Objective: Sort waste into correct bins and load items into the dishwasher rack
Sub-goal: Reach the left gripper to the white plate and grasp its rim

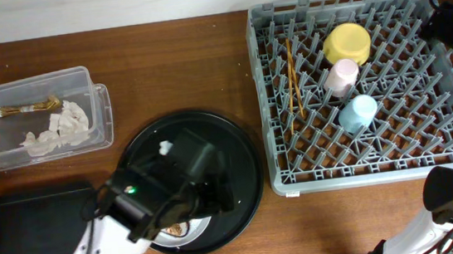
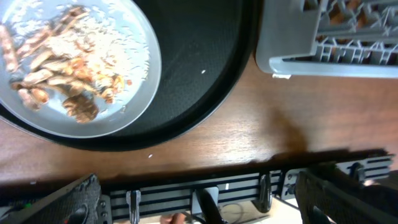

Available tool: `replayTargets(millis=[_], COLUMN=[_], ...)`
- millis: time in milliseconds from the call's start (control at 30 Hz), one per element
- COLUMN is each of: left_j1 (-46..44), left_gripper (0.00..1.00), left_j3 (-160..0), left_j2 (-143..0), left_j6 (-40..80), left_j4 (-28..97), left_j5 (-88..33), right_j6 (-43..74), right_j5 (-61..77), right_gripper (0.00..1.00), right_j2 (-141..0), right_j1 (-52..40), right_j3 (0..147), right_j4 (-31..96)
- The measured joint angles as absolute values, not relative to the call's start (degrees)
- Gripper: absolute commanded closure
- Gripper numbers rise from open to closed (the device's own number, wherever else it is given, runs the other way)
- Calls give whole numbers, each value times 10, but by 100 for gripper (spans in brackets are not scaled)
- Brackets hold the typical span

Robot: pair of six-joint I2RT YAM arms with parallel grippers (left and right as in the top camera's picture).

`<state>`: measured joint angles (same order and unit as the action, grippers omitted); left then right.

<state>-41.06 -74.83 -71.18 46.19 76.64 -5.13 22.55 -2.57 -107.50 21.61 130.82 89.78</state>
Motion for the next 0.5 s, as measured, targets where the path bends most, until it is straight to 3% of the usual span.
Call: replayTargets(millis=[33, 67, 133, 167, 267, 500], left_j1=[-426, -439, -449, -449, -449, -449], left_gripper=[1, 9, 36, 42, 42, 41], left_j3=[-747, -741, -731, -730, -727, -726], left_j2=[-726, -749, -813, -833, -912, -1027], left_j6=[463, 464, 465, 467, 514, 579], left_j4=[760, 756, 757, 758, 746, 666], left_j5=[-44, -29, 12, 27, 94, 117], right_j6=[225, 225, 225, 225, 225, 225], right_j5=[-26, -26, -26, -26, -26, -26], right_gripper=[2, 2, 1, 2, 2, 1], right_j2=[-1075, -1075, -1075, -1075, -1075, -1075], right_j1=[216, 216, 216, 216, 216, 216], right_j3=[1308, 1308, 1308, 1308, 1308, 1308], right_j4=[898, 898, 898, 898, 898, 898])
